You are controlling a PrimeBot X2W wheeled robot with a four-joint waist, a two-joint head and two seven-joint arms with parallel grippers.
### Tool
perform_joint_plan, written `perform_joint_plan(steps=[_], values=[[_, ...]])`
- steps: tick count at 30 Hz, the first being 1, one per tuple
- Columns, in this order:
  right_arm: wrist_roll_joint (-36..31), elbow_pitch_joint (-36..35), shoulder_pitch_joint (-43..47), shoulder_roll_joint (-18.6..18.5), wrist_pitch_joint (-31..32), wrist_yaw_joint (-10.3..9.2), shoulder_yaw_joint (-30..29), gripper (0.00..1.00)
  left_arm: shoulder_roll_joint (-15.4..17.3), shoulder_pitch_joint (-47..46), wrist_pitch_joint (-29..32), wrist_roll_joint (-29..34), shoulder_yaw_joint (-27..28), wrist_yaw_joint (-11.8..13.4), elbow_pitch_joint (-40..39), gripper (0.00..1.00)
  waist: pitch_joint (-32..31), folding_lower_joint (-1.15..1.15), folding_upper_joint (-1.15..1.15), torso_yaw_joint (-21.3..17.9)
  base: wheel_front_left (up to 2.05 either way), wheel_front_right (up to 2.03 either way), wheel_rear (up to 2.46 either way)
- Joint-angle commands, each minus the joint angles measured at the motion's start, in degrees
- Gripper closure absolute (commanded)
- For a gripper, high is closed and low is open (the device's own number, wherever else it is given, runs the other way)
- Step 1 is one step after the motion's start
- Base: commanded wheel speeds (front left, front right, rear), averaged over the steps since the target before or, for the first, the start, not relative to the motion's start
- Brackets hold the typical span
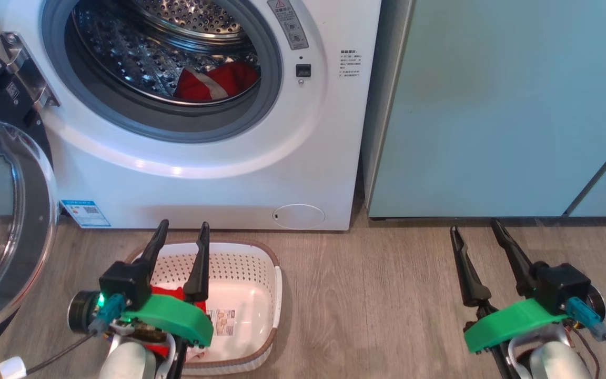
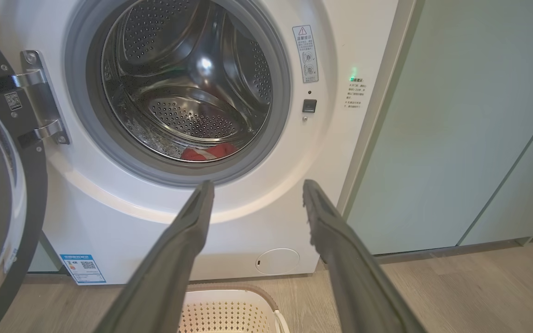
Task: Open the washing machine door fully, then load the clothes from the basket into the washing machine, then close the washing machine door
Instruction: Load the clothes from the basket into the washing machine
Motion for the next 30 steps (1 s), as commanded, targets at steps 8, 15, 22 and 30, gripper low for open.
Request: perform_joint_plan(steps=[8,15,22,30], values=[[0.2,-2.06,-1.25,-0.17,-0.54,-0.01,0.7,0.0,-0.1,-1.24,-0.72,-0.36,1.47,0.89,-2.37,0.0,0.24,0.01,0.0,0.05,0.0,0.0,0.0],[-0.02,-2.03,-1.35,-0.17,-0.54,-0.01,0.68,0.0,-0.11,-1.48,-0.72,-0.82,1.0,1.44,-2.12,0.0,0.47,0.01,0.0,0.37,0.0,0.0,0.0],[-0.06,-2.13,-1.26,-0.17,-0.54,-0.01,0.6,0.0,-0.11,-1.35,-0.72,-0.96,1.22,1.71,-2.13,0.0,0.77,0.01,0.0,0.44,0.0,0.0,0.0],[-0.31,-2.5,-1.45,-0.17,-0.54,-0.01,0.66,0.0,-0.11,-1.36,-0.72,-1.33,0.8,2.03,-1.07,0.0,2.69,0.01,0.0,0.16,0.0,0.0,0.0]])
